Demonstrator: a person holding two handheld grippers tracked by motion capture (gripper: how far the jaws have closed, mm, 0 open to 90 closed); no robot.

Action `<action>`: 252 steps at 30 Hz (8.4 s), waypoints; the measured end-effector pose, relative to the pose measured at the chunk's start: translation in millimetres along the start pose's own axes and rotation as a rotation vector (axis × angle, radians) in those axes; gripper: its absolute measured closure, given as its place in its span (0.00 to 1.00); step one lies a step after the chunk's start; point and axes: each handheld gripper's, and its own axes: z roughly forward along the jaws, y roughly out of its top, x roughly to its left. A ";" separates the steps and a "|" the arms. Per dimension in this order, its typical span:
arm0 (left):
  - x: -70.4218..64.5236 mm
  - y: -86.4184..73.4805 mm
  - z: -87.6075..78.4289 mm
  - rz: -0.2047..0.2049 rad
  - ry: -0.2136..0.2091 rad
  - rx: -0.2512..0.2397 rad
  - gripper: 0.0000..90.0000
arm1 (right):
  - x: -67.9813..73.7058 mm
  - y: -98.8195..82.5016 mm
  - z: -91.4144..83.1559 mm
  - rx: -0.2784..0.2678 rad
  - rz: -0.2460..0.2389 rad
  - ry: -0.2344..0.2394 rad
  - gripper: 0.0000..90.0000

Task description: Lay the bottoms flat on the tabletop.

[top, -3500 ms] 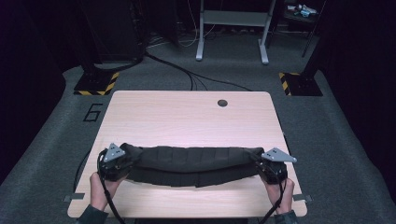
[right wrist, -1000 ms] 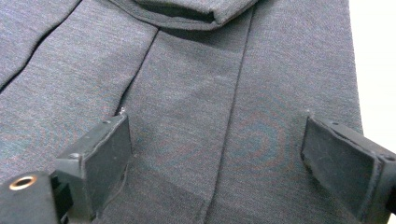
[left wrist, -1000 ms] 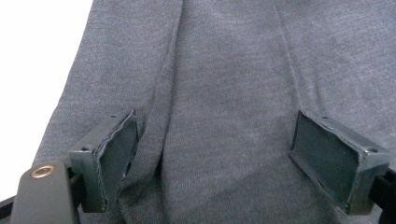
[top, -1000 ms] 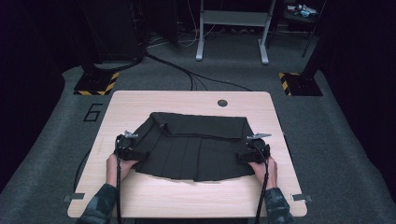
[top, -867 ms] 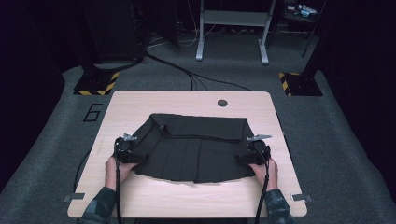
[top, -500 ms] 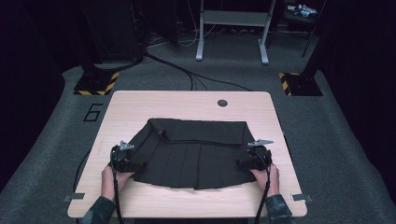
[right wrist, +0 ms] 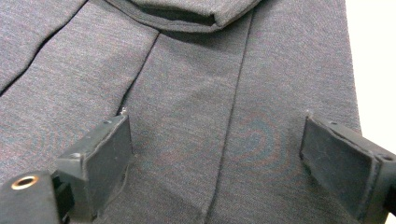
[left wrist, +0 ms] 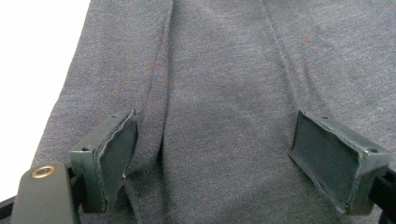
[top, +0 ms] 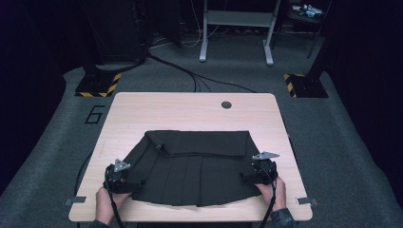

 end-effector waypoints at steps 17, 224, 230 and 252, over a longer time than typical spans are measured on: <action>-5.1 1.2 -30.1 -0.019 0.001 -0.022 0.14 | 14.1 -8.3 -15.8 -0.010 -0.038 0.018 0.15; 36.8 84.3 28.8 0.003 0.006 -0.021 0.00 | -35.2 50.6 0.9 -0.027 0.145 -0.069 0.00; 36.9 58.8 3.6 0.027 0.031 -0.018 0.00 | -28.7 27.6 -21.6 -0.042 0.131 -0.093 0.00; 49.7 -19.3 -2.5 -0.034 0.060 -0.074 0.00 | -35.7 -52.4 -33.0 -0.073 0.110 -0.138 0.00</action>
